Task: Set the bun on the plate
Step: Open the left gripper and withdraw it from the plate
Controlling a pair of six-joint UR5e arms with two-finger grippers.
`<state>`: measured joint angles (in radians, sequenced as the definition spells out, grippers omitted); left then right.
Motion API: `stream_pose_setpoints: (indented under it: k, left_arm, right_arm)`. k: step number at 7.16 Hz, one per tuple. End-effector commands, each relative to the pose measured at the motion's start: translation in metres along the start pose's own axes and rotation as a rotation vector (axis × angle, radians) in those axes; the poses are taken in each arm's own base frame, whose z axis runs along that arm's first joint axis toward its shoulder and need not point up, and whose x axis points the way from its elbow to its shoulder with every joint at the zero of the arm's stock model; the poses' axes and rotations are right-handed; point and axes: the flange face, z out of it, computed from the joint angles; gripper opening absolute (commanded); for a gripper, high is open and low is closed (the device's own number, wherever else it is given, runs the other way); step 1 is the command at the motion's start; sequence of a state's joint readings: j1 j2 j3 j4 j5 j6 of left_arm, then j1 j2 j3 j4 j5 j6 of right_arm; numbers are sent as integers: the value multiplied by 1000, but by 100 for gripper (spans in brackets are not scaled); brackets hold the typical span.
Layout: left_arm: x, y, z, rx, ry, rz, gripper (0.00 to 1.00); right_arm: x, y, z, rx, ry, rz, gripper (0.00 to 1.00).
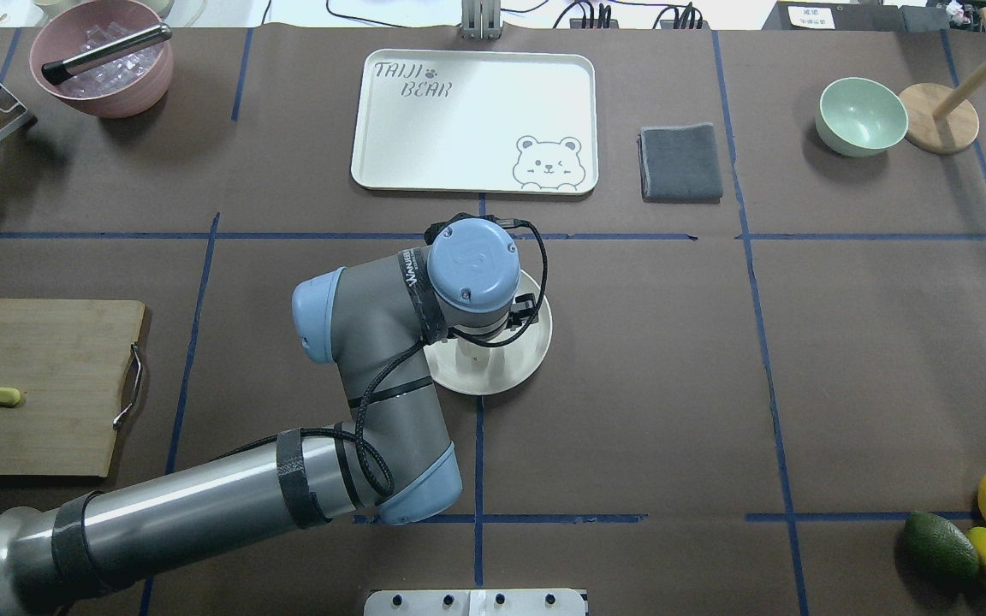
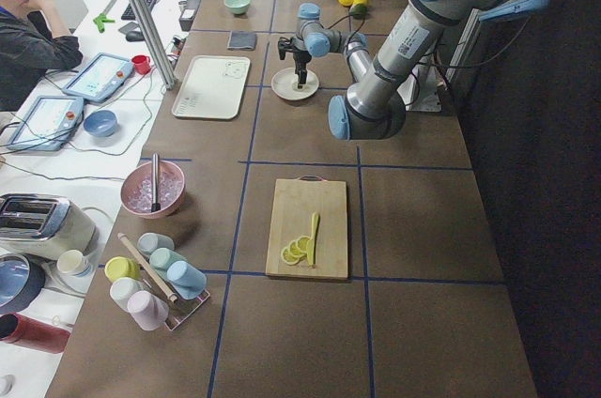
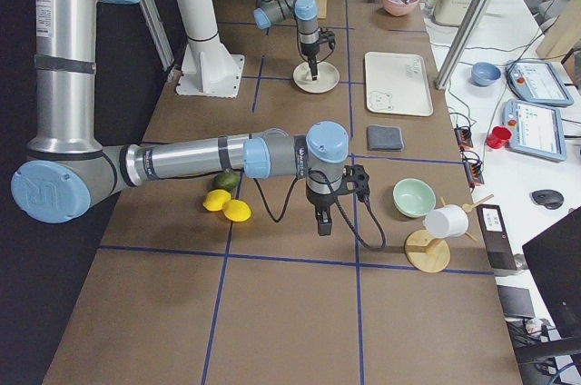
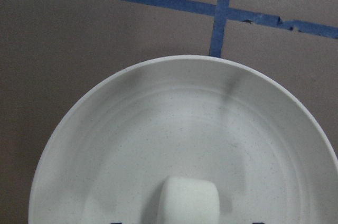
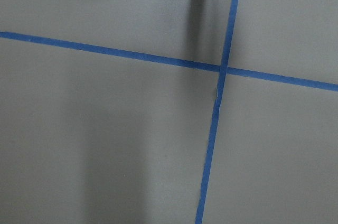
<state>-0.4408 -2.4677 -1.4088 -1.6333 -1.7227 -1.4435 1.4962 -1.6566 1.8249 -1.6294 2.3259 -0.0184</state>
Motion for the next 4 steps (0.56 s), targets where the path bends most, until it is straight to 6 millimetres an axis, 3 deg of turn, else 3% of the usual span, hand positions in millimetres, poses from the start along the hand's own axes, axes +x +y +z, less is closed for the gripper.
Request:
stream_pose_setpoints:
  k: [1,2,3,4]
  left_arm:
    - [-15,-45,-38,30,13,-4,99]
    - [-49,-66,-71,-1,-42,73,99]
    - [-104,-85,-99,-7,-53,151,100]
    - [-168,-107,-118,-32,-62,162,100]
  right_arm:
    - [2,2,0,-1,-1,3,100]
    - [5,2,-3,6,-1,5,100]
    - [14,6,-1,2,-3,13,100]
    - [43,14,7,-5,-56,15,100]
